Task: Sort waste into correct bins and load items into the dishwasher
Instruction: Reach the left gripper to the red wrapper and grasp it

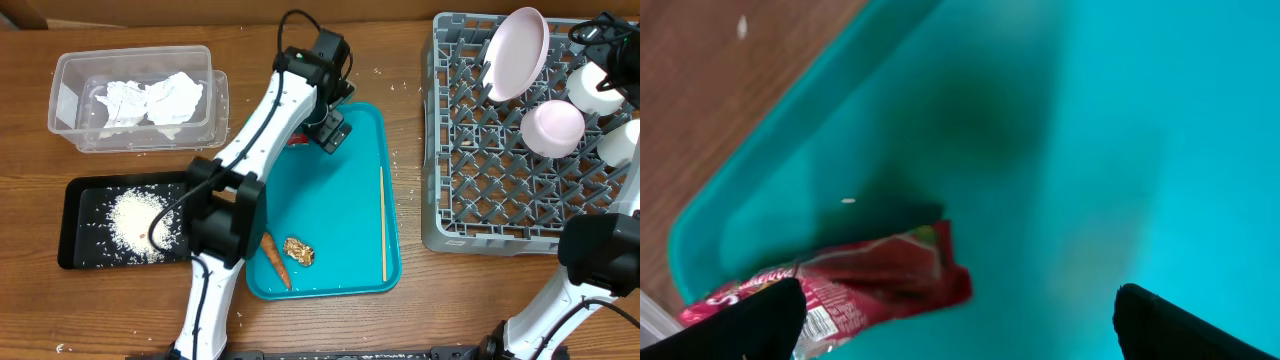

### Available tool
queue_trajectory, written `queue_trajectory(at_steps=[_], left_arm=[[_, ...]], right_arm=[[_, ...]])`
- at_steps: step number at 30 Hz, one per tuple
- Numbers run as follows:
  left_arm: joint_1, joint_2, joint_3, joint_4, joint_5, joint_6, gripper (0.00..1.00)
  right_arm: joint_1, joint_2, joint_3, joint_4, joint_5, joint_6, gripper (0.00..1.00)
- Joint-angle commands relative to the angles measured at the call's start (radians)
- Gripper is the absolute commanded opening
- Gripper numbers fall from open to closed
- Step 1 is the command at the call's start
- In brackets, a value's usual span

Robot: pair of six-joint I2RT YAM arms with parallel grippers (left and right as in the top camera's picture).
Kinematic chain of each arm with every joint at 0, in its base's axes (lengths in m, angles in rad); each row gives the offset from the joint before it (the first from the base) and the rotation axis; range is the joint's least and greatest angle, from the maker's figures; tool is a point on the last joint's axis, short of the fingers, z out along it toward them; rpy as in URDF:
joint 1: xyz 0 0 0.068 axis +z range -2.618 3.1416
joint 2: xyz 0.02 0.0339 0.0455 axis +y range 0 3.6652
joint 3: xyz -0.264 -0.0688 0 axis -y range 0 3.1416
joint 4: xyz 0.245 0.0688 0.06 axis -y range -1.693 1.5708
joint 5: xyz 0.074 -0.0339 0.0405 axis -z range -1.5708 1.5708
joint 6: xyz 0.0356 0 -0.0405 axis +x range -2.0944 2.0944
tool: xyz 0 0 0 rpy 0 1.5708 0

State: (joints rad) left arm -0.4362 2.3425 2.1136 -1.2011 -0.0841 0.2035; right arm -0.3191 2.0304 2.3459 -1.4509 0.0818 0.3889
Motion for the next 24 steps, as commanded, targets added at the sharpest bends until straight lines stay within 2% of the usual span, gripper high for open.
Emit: queue_trajectory(at_steps=[1, 6, 13, 18, 21, 22, 23, 24], left_arm=[[0.018, 0.026, -0.003, -0.005, -0.091, -0.093, 0.99], [0.023, 0.043, -0.003, -0.032, -0.051, -0.079, 0.92], [0.023, 0.089, -0.004, -0.045, -0.013, -0.077, 0.92], [0.024, 0.116, -0.004, -0.016, -0.032, -0.077, 0.83], [0.024, 0.117, -0.004, -0.003, -0.060, -0.093, 0.74], [0.024, 0.117, -0.004, -0.001, -0.078, -0.105, 0.67], [0.023, 0.116, -0.004, 0.000, -0.109, -0.121, 0.49], [0.023, 0.116, -0.004, -0.001, -0.116, -0.122, 0.38]], right_arm=[[0.003, -0.005, 0.011, 0.005, -0.002, 0.005, 1.00], [0.004, -0.005, 0.011, 0.005, -0.002, 0.005, 1.00], [0.004, -0.005, 0.011, 0.005, -0.002, 0.005, 1.00], [0.004, -0.005, 0.011, 0.005, -0.002, 0.005, 1.00], [0.004, -0.005, 0.011, 0.005, -0.002, 0.005, 1.00], [0.004, -0.005, 0.011, 0.005, -0.002, 0.005, 1.00], [0.004, -0.005, 0.011, 0.005, -0.002, 0.005, 1.00], [0.004, -0.005, 0.011, 0.005, -0.002, 0.005, 1.00]])
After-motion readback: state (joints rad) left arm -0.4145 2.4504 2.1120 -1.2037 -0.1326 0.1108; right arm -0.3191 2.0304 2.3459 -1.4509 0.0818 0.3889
